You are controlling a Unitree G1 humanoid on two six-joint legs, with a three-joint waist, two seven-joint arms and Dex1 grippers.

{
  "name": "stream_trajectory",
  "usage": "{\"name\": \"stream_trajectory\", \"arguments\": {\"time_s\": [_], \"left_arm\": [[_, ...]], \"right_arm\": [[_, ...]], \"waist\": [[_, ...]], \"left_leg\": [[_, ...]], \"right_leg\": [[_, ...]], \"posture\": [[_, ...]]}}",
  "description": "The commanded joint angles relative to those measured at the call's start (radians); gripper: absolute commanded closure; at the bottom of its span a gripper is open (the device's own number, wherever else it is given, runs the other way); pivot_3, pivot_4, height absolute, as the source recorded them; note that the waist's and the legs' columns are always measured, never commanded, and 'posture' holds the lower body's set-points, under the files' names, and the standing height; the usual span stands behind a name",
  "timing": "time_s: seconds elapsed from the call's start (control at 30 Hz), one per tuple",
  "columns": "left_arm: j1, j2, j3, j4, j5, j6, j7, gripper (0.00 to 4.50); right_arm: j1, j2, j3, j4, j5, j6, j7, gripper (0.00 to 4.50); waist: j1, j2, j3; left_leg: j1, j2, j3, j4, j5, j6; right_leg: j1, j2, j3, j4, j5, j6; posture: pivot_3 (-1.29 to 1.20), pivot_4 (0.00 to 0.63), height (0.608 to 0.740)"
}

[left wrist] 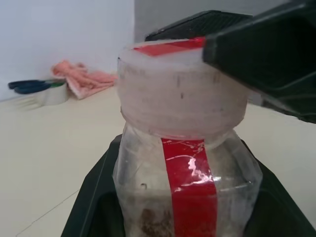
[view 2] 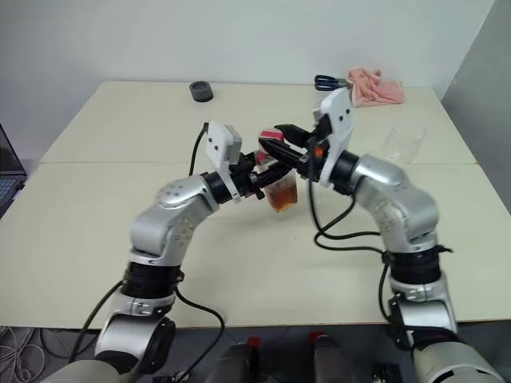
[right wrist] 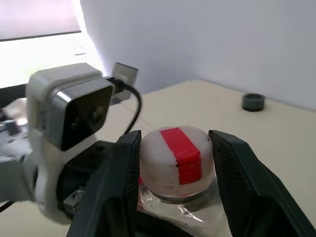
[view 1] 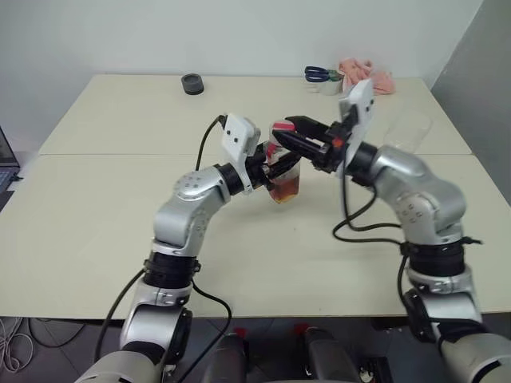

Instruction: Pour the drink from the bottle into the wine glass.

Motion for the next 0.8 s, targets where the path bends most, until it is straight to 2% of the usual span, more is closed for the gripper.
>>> {"name": "stream_trajectory", "arguments": {"time_s": [0.03,0.13,0.27,0.33,0.4,0.53,0.63,0.8], "left_arm": [[-0.026,0.056,-0.004,-0.209,-0.182,0.129,-0.115,2.52],[-0.051,0.111,0.021,-0.285,-0.292,0.219,-0.152,2.52],[-0.077,0.168,0.032,-0.263,-0.304,0.230,-0.179,2.52],[-0.067,0.201,0.018,-0.215,-0.246,0.171,-0.209,2.52],[-0.051,0.225,0.002,-0.164,-0.183,0.096,-0.235,2.52],[-0.025,0.248,0.003,-0.050,-0.105,-0.011,-0.244,2.52],[-0.038,0.230,0.008,-0.007,-0.088,-0.050,-0.228,2.52],[-0.070,0.172,0.003,0.066,-0.054,-0.113,-0.196,2.52]], "right_arm": [[-0.116,-0.032,-0.029,0.036,0.164,0.074,0.209,2.68],[-0.172,-0.053,-0.028,0.089,0.213,0.126,0.294,2.68],[-0.195,-0.080,-0.034,0.135,0.194,0.131,0.315,2.68],[-0.182,-0.109,-0.058,0.131,0.198,0.145,0.309,1.96],[-0.163,-0.136,-0.082,0.114,0.206,0.162,0.293,1.46],[-0.056,-0.226,-0.171,-0.008,0.259,0.236,0.213,0.03],[0.048,-0.239,-0.230,-0.148,0.281,0.259,0.086,0.03],[0.154,-0.194,-0.170,-0.344,0.189,0.237,-0.138,0.03]], "waist": [[-0.005,0.000,0.000],[-0.008,0.000,0.000],[-0.006,0.000,0.000],[-0.006,0.000,0.000],[-0.004,0.001,0.000],[0.005,0.001,0.000],[0.006,0.001,0.000],[0.001,0.001,0.000]], "left_leg": [[0.000,0.000,0.000,0.000,0.000,0.000],[0.000,0.001,0.000,0.000,-0.002,0.003],[0.001,0.000,-0.002,0.001,-0.002,0.004],[0.001,0.000,-0.002,0.001,-0.001,0.004],[0.001,0.000,-0.002,0.001,-0.001,0.004],[0.000,0.000,-0.003,0.001,0.000,0.003],[-0.001,0.000,-0.003,0.001,-0.001,0.004],[-0.001,0.000,-0.001,0.001,-0.001,0.004]], "right_leg": [[0.000,0.000,0.000,0.000,0.000,0.000],[0.000,0.000,0.000,0.000,0.000,0.000],[0.002,0.000,-0.001,0.001,0.000,0.000],[0.002,0.000,-0.002,0.001,0.000,0.000],[0.002,0.000,-0.002,0.001,0.000,-0.001],[0.002,-0.001,-0.002,0.000,0.001,-0.001],[0.001,-0.001,-0.002,-0.001,0.001,-0.001],[0.000,-0.002,0.000,0.000,0.001,-0.001]], "posture": [[0.00,0.150,0.740],[0.00,0.150,0.740],[0.00,0.150,0.740],[0.00,0.150,0.740],[0.00,0.150,0.740],[0.00,0.150,0.740],[0.00,0.150,0.740],[0.00,0.150,0.740]]}}
